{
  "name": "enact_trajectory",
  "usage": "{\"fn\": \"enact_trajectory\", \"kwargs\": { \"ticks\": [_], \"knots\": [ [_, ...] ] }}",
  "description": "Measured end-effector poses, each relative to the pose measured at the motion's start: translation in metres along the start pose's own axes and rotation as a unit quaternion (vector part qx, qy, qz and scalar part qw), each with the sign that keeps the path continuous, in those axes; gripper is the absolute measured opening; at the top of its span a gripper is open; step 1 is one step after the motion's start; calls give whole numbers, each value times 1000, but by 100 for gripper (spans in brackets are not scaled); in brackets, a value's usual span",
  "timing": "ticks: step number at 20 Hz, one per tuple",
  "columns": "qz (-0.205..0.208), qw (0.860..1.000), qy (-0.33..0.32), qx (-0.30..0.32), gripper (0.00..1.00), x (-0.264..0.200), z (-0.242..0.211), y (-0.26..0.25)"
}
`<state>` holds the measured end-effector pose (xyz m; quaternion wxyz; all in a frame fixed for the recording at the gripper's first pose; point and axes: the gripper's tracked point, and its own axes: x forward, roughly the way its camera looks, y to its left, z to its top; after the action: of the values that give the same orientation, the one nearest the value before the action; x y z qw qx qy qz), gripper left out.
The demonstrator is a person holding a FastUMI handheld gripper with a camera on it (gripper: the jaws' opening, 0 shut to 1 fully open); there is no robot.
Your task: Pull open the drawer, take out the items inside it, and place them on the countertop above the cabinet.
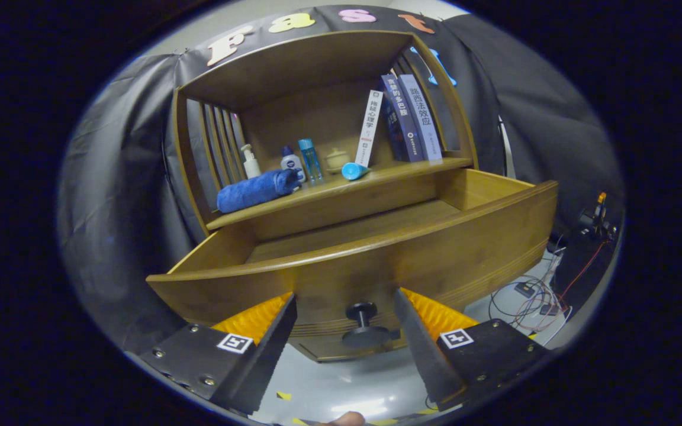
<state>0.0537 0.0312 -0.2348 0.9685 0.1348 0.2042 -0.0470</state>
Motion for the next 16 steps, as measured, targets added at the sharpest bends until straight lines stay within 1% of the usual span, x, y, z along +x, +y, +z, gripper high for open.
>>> {"fn": "enact_trajectory", "kwargs": {
  "ticks": [6, 8, 9, 10, 11, 16],
  "knots": [
    [4, 1000, -1, -6, 99, 20, 9, -1],
    [9, 1000, -11, -2, 99, 26, 16, 2],
    [10, 1000, -14, -2, 99, 32, 20, 2],
    [12, 1000, -4, -5, 99, 43, 12, 7],
    [13, 1000, 3, -11, 99, 46, 15, 4],
    [7, 1000, -4, -18, 99, 72, 25, 9]
  ]
}}
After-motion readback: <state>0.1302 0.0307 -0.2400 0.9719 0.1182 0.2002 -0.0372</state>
